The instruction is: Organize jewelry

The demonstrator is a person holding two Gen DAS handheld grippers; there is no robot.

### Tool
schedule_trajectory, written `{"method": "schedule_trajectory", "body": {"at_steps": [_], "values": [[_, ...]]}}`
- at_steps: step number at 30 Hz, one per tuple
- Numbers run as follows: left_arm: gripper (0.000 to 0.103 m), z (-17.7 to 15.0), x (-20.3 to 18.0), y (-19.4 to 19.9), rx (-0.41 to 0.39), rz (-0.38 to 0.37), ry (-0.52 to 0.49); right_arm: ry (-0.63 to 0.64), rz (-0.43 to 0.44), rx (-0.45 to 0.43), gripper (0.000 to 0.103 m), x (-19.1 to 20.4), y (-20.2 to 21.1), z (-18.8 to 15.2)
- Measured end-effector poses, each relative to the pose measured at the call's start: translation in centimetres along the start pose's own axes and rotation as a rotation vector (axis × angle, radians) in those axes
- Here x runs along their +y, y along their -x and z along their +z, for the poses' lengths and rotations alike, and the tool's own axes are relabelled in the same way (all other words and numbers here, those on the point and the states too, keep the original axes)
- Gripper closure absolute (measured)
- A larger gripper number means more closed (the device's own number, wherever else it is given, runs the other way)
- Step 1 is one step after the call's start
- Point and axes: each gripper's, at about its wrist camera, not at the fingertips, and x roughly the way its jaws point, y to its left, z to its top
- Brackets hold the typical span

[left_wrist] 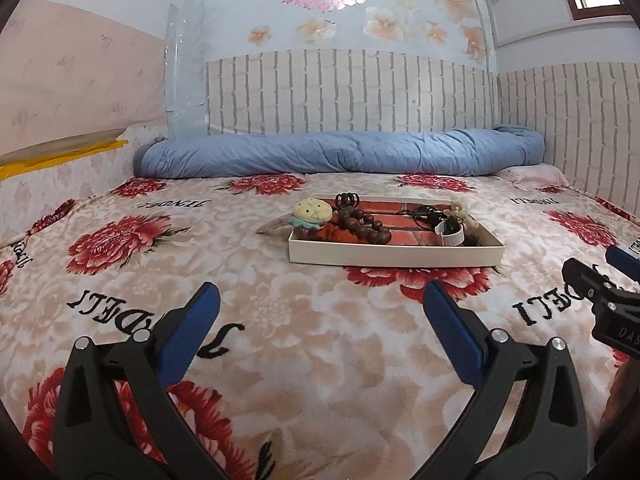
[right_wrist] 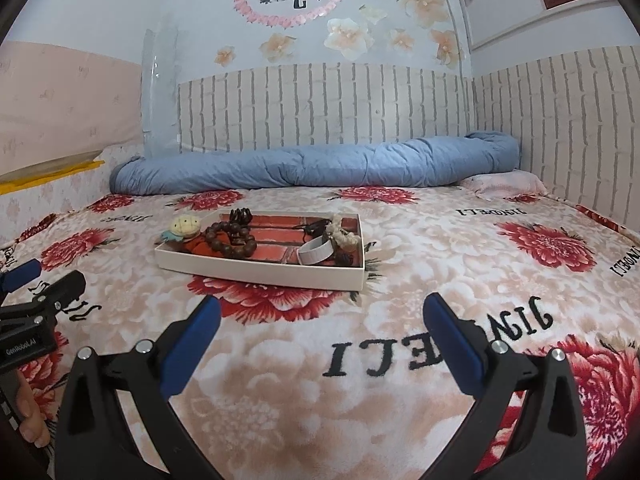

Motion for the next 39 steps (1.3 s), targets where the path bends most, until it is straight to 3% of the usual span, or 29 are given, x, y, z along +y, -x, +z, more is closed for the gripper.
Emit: {"method": "schedule_trajectory", "body": {"at_steps": [39], "values": [[0.005,-0.14,-0.76,0.51,-0.027,0.002,-0.030,-0.004,0.005,0.007,0.004,-0.23,-0.07,-0.34]]}}
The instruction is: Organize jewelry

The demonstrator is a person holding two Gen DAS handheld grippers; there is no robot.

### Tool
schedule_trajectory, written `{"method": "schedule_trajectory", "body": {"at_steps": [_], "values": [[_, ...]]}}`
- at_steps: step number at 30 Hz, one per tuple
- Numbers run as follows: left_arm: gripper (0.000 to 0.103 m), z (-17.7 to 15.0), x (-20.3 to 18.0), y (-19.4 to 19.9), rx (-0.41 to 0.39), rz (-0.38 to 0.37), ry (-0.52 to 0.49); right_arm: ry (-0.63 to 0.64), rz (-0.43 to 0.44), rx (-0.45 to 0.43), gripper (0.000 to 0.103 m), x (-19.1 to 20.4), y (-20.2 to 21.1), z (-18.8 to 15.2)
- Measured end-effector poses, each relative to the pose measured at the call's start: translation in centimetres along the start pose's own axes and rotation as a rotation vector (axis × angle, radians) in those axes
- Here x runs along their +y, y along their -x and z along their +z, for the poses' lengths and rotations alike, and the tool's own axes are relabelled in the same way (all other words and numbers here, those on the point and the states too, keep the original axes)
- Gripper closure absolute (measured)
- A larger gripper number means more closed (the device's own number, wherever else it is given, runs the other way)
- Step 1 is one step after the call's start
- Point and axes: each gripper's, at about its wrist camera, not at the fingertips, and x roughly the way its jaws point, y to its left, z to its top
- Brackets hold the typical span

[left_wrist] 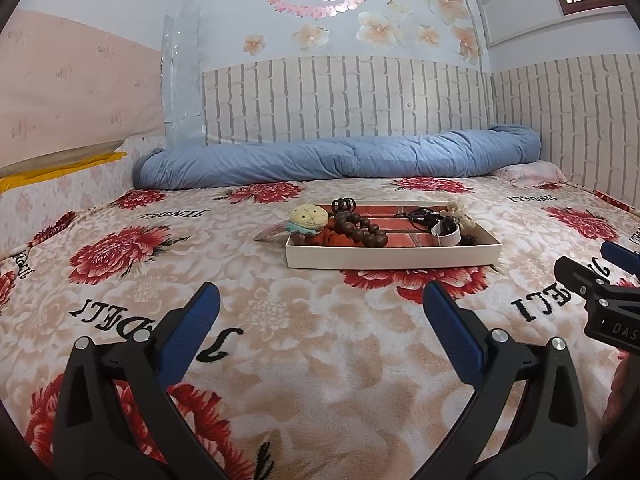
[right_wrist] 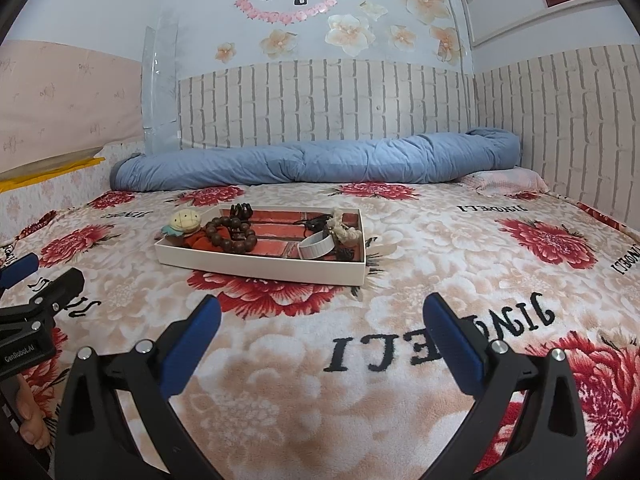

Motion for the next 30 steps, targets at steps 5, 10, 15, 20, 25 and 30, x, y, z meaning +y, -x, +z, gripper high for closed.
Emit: {"method": "schedule_trajectory", "body": {"at_steps": [5,10,15,20,25,30], "values": [[0.005,-0.01,0.01,0.01,-0.001,0.000,0.000,-0.002,0.000,0.001,0.004,-0.02,0.00,-0.02],[0.005,0.05,-0.05,0.13,-0.006,-0.001,0.000,0.000,0.000,0.002,0.004,0.00,0.00,-0.03],[0.005,0.12,-0.01,0.18,-0.008,-0.002,0.000,-0.001,0.000,0.000,0.004,-0.04,0.05,-0.06],[0.005,0.11,-0.02,0.18,-0.009,-0.002,-0.001,0.001,0.000,0.000,0.004,-0.02,0.06,-0.04],[0.005,0.12,0.00,0.23,-0.010,-0.001,-0.002,0.000,0.000,0.000,0.004,-0.01,0.07,-0.04],[0.005,0.11,0.00,0.21,-0.010,-0.002,-0.001,0.000,0.000,0.001,0.004,-0.02,0.10,-0.05]]}}
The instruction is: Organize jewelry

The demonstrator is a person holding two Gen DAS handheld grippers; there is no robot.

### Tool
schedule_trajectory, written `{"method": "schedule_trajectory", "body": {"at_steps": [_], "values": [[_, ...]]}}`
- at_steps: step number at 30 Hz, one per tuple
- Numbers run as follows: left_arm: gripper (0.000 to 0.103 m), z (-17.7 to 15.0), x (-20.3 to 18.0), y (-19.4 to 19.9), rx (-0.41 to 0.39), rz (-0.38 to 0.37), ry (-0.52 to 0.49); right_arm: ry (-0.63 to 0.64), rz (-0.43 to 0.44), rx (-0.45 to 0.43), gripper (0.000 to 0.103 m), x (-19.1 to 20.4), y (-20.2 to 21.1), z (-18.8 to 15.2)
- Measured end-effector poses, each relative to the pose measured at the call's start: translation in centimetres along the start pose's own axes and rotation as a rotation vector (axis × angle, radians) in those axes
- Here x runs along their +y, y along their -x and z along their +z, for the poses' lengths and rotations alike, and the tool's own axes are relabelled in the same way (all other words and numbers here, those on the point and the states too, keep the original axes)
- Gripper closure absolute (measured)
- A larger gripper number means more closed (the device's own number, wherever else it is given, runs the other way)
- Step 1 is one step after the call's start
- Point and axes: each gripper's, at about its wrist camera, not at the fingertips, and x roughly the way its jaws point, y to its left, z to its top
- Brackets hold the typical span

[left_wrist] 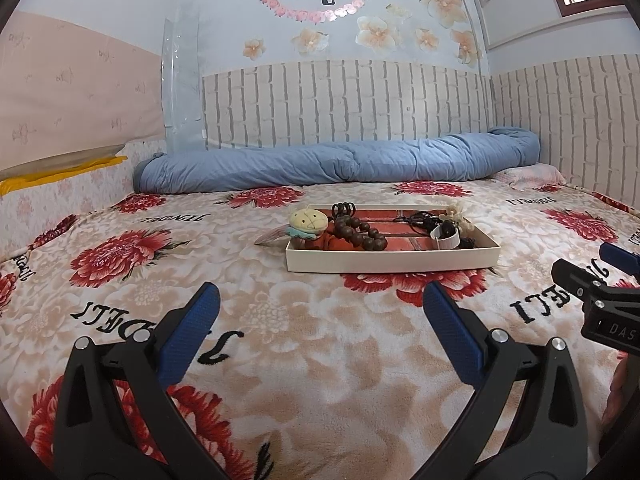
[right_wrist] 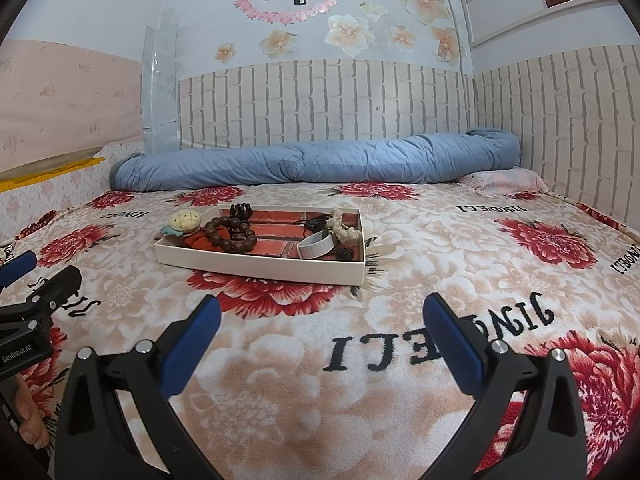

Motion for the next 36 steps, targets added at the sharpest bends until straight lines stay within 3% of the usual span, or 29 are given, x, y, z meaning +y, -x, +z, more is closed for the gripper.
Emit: {"method": "schedule_trajectory", "body": {"at_steps": [36], "values": [[0.005,0.40,0.50,-0.01,0.000,0.002,0.004,-0.002,0.000,0.005,0.004,-0.05,-0.06,-0.10]]}}
